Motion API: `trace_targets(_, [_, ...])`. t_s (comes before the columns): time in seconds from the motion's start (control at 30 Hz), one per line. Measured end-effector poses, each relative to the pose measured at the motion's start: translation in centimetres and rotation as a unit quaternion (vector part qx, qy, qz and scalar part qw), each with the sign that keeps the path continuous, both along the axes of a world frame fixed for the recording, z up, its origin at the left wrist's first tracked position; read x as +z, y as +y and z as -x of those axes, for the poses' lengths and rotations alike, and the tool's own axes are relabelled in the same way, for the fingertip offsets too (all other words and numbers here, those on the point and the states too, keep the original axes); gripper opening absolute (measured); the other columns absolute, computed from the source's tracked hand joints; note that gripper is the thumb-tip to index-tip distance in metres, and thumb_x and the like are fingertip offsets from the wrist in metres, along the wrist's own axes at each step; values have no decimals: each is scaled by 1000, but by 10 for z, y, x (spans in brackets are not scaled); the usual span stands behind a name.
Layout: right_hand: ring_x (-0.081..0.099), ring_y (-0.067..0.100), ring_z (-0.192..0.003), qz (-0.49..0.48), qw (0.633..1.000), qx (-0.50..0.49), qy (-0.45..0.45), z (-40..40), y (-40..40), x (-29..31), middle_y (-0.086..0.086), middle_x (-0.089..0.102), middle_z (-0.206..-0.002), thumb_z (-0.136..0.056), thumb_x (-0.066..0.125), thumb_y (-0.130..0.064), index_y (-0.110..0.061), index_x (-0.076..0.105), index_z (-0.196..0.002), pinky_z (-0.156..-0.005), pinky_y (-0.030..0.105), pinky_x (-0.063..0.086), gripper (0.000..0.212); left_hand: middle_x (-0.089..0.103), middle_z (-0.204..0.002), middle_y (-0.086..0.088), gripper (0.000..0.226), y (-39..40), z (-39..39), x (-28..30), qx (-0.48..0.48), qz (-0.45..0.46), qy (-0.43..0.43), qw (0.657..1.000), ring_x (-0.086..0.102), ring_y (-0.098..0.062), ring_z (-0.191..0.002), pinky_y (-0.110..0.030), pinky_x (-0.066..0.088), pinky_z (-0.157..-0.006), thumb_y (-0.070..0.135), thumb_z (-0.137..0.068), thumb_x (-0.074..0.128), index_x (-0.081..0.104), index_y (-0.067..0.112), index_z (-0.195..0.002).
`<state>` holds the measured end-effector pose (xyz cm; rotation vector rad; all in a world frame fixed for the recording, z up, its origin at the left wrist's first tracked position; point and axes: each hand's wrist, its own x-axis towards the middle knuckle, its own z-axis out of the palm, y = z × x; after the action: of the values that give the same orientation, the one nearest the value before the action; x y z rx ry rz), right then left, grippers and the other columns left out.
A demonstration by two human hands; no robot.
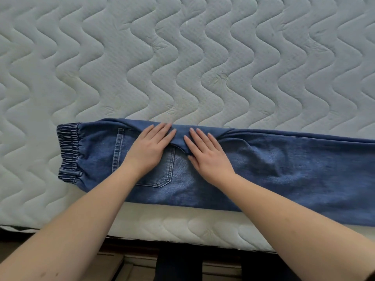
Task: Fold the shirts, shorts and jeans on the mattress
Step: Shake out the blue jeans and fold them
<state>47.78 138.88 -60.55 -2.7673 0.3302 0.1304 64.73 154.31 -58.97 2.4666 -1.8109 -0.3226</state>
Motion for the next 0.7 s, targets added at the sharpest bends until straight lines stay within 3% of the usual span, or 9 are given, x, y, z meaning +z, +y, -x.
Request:
trace_targets(0.13, [33, 22, -145, -28, 999, -14, -18, 14, 5, -1, 7, 38, -155, -98, 46, -25, -10, 46, -145, -118, 43, 27, 49, 55, -139, -20, 46, 12, 8, -3, 31, 1, 19, 999, 56, -35, -126, -50, 44, -106, 19, -94, 41, 61, -3, -129])
trace_targets(0.2, [35, 22, -144, -39, 997, -53, -47, 9, 4, 2, 8, 40, -153, -98, 45, -20, -8, 47, -144, -119, 41, 25, 48, 67, -119, -19, 35, 3, 9, -2, 78, 56, 23, 995, 65, -36, -107, -47, 51, -92, 20, -94, 47, 71, -2, -108])
trace_targets(0.3, [28, 24, -147, -55, 991, -119, -23, -15, 2, 4, 8, 32, -158, -99, 45, -12, -10, 37, -150, -121, 35, 10, 51, 65, -98, -16, 23, -31, 11, 3, 172, 86, 25, 981, 63, -37, -88, -46, 49, -75, 18, -91, 53, 67, 1, -85])
trace_targets(0.37, [18, 23, -150, -66, 987, -147, 19, -28, 1, 0, 6, 22, -162, -102, 41, -13, -11, 27, -153, -120, 31, -1, 53, 60, -120, -17, 22, -56, 20, 1, 252, 47, 37, 966, 58, -38, -107, -47, 44, -86, 15, -87, 57, 64, 3, -103])
trace_targets(0.4, [15, 22, -151, -61, 986, -150, 38, -32, -1, -3, 6, 18, -163, -104, 38, -18, -11, 23, -154, -120, 31, -4, 53, 52, -137, -16, 34, -66, 27, -2, 291, 14, 48, 955, 51, -35, -123, -46, 38, -97, 14, -88, 56, 59, 5, -121])
trace_targets(0.5, [10, 20, -152, -11, 990, -110, 90, -21, -10, -12, 5, 13, -164, -105, 32, -35, -12, 15, -156, -121, 33, -7, 58, 14, -164, -7, 57, -71, 49, -18, 332, -65, 49, 940, 16, -22, -150, -39, 13, -118, 28, -101, 36, 20, 16, -155])
trace_targets(0.57, [6, 16, -152, 25, 990, -86, 104, 1, -20, -17, 1, 7, -164, -104, 26, -44, -16, 10, -157, -122, 33, -8, 62, 0, -166, -4, 62, -59, 56, -28, 314, -107, 33, 943, 3, -21, -152, -41, -1, -121, 45, -103, 23, 3, 23, -158])
trace_targets(0.7, [-5, 8, -149, 58, 982, -123, 128, 55, -56, -24, -6, -7, -162, -100, 17, -55, -23, 1, -157, -122, 35, -3, 67, -8, -165, -9, 70, -39, 55, -32, 300, -144, -4, 943, -5, -28, -152, -45, -9, -119, 60, -97, 15, -7, 31, -156])
